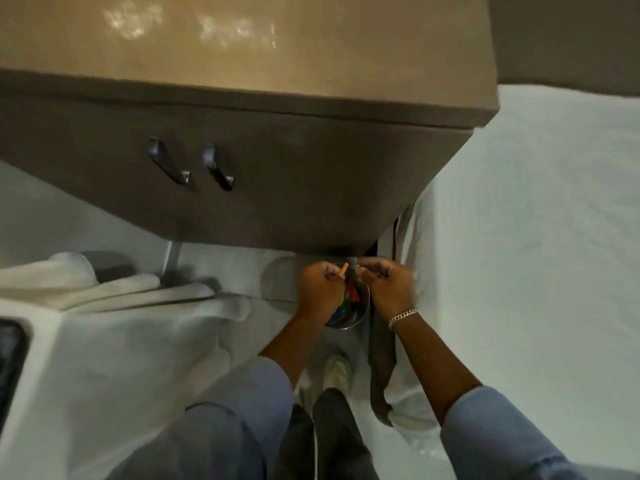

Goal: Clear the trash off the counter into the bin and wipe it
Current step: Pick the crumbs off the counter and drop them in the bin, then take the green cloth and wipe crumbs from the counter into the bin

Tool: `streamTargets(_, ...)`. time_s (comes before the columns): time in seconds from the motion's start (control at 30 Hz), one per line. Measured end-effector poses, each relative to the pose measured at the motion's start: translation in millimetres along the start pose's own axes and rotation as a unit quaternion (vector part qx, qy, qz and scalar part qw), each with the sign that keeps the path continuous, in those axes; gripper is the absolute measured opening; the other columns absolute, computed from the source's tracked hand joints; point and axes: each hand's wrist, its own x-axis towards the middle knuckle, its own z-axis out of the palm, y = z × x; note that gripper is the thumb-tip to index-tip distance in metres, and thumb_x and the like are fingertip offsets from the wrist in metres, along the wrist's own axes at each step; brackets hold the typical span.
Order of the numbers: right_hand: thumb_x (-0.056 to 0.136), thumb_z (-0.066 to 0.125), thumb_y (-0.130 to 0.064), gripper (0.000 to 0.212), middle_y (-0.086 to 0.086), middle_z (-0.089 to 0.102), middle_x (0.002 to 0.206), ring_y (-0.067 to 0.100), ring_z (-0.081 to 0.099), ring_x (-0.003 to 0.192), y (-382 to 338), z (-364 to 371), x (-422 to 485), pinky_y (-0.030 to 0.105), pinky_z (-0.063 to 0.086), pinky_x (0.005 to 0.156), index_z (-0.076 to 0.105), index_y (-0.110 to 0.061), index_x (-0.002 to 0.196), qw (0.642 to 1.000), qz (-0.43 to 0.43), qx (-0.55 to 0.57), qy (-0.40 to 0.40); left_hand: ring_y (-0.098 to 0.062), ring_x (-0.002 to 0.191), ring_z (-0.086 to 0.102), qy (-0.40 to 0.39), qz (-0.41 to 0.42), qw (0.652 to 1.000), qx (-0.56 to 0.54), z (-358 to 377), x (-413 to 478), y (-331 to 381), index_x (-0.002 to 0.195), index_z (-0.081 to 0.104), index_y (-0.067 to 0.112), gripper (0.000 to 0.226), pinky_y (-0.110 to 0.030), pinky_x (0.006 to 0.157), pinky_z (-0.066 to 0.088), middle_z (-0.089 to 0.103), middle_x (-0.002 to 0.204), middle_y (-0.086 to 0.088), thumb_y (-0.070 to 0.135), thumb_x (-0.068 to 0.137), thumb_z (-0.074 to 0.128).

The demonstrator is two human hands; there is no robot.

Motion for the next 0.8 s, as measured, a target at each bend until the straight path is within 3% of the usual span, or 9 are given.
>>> streamTargets(0.07,0.085,0.063,-0.006,0.020,0.013,0.073,0.104,0.024,0.067,0.097,30,11,6,0.032,0.055,0.087,0.071,-0.009,0.104,0.998,0.032,-0.045,-0.023,-0.026,0.094,0.066,-0.026,-0.011,0.999,0.039,10,8,-18,0.101,0.071,-0.002,0.019,-0.020,0.075,0.044,0.072,0.105,-0.020,0.003,0.087,0.060)
streamTargets(0.13,0.088,0.058,-0.008,0.023,0.014,0.070,0.110,0.027,0.064,0.102,48,13,2,0.025,0.049,0.084,0.068,-0.008,0.110,0.992,0.064,-0.099,-0.042,-0.030,0.110,0.064,-0.066,-0.022,0.994,0.084,6,7,-36,0.113,0.068,0.000,0.026,-0.028,0.088,0.049,0.070,0.116,-0.019,0.005,0.090,0.056)
streamTargets(0.3,0.089,0.056,-0.005,0.019,0.015,0.071,0.105,0.027,0.064,0.099,34,-7,-21,0.024,0.046,0.082,0.070,-0.005,0.103,0.995,0.070,-0.067,-0.023,-0.021,0.095,0.067,-0.002,-0.015,0.996,0.083,-57,-22,-65,0.105,0.073,0.005,0.024,-0.017,0.076,0.045,0.074,0.107,-0.014,0.006,0.090,0.054)
streamTargets(0.37,0.087,0.060,-0.003,0.017,0.017,0.072,0.102,0.023,0.064,0.093,8,-5,-34,0.024,0.046,0.080,0.070,-0.004,0.100,0.995,0.036,-0.080,-0.047,-0.017,0.098,0.065,0.041,-0.018,0.996,0.076,-95,-41,-70,0.107,0.072,0.008,0.023,-0.014,0.080,0.044,0.073,0.111,-0.011,0.008,0.091,0.056)
streamTargets(0.47,0.081,0.065,0.000,0.017,0.015,0.074,0.096,0.023,0.067,0.089,-42,23,-57,0.027,0.052,0.079,0.072,-0.005,0.096,0.991,-0.016,-0.084,-0.103,-0.022,0.102,0.067,0.094,-0.004,0.994,0.050,-156,-69,-74,0.107,0.072,0.006,0.021,-0.022,0.089,0.048,0.074,0.110,-0.012,0.009,0.090,0.060)
streamTargets(0.6,0.078,0.071,0.000,0.013,0.009,0.074,0.088,0.022,0.070,0.081,-128,116,-109,0.030,0.055,0.077,0.071,-0.006,0.089,0.964,-0.148,-0.046,-0.215,-0.021,0.092,0.065,0.254,0.011,0.967,-0.023,-257,-107,-84,0.097,0.073,0.001,0.014,-0.025,0.088,0.048,0.074,0.100,-0.014,0.004,0.087,0.063)
streamTargets(0.73,0.076,0.073,-0.007,0.010,0.002,0.072,0.082,0.012,0.066,0.073,-205,226,-182,0.014,0.054,0.071,0.071,-0.013,0.084,0.905,-0.292,-0.014,-0.310,-0.026,0.087,0.063,0.421,-0.029,0.900,-0.110,-355,-135,-118,0.081,0.068,0.009,0.010,-0.038,0.085,0.051,0.069,0.086,-0.009,0.006,0.086,0.060)
streamTargets(0.8,0.076,0.073,-0.011,0.011,0.006,0.072,0.084,0.017,0.067,0.076,-231,279,-213,0.024,0.056,0.074,0.069,-0.011,0.087,0.876,-0.327,-0.022,-0.354,-0.034,0.089,0.063,0.474,-0.043,0.874,-0.097,-397,-141,-142,0.083,0.067,0.004,0.010,-0.048,0.088,0.052,0.069,0.088,-0.017,0.009,0.083,0.059)
